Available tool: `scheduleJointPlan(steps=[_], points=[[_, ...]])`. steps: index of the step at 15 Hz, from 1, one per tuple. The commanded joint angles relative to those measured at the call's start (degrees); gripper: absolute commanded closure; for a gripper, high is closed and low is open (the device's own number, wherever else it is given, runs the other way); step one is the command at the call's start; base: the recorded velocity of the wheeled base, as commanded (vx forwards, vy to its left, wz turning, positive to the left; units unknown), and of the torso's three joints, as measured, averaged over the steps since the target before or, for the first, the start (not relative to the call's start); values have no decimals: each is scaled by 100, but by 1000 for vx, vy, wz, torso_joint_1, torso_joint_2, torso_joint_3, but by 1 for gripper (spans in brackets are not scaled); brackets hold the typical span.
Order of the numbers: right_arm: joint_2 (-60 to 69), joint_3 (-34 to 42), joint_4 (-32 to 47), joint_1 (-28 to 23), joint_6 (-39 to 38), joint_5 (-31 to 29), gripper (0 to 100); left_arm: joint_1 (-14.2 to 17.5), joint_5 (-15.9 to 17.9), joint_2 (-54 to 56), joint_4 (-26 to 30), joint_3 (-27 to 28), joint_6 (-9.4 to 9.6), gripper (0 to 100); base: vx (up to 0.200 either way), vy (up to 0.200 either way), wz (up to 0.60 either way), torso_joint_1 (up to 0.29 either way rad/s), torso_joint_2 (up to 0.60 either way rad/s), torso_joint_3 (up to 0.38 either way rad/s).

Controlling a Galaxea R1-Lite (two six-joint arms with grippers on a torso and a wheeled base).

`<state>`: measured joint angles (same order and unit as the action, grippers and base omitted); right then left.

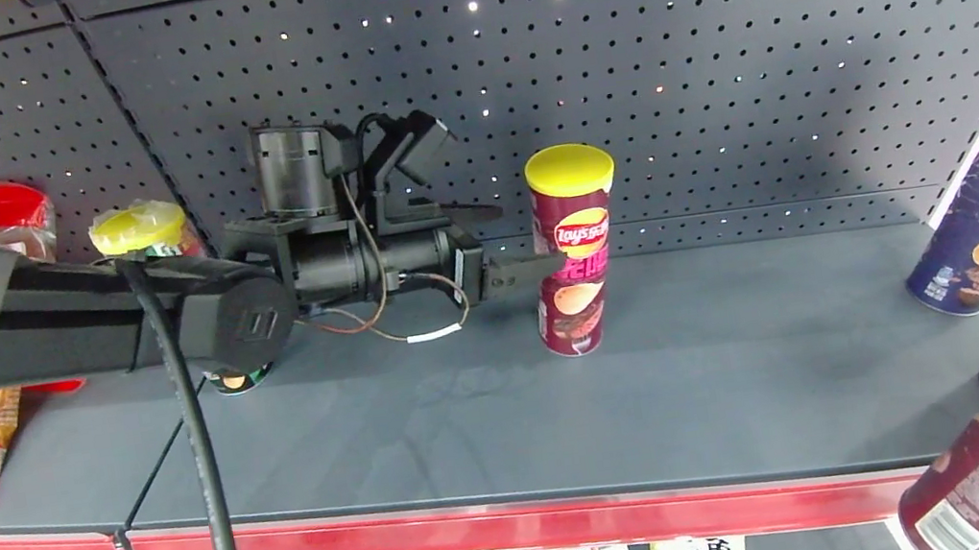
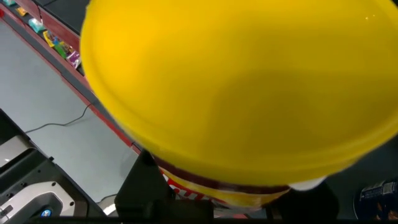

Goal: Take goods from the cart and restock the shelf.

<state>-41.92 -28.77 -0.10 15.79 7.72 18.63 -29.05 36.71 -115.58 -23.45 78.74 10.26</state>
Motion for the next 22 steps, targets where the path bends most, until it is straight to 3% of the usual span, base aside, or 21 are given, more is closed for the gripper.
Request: scheduleJointPlan(steps=[1, 5, 8, 13, 14, 19, 22], points=[[-53, -15, 1, -5, 2, 1, 100, -57, -6, -246, -1, 212, 19, 0, 0, 0, 0, 0, 0, 0], [-53, -41, 1, -5, 2, -8, 100, -206, -76, -536, 8, 599, 19, 0, 0, 0, 0, 0, 0, 0], [-53, -32, 1, -14, -16, -17, 100, -365, -331, -676, 8, 775, -7, 0, 0, 0, 0, 0, 0, 0], [-44, -41, 1, -14, -16, -17, 100, -400, -375, -1098, 8, 1407, -7, 0, 0, 0, 0, 0, 0, 0], [-44, -32, 1, -23, -16, -17, 100, -452, -383, -1142, -36, 1416, -7, 100, 0, 0, 0, 0, 0, 0], [-44, -15, 1, -23, -16, -17, 100, -496, -304, -1160, -1, 1451, -16, 100, 0, 0, 0, 0, 0, 0], [-53, 12, 1, -23, -16, -17, 100, -496, -49, -958, -10, 1319, -24, 100, 0, 0, 0, 0, 0, 0]])
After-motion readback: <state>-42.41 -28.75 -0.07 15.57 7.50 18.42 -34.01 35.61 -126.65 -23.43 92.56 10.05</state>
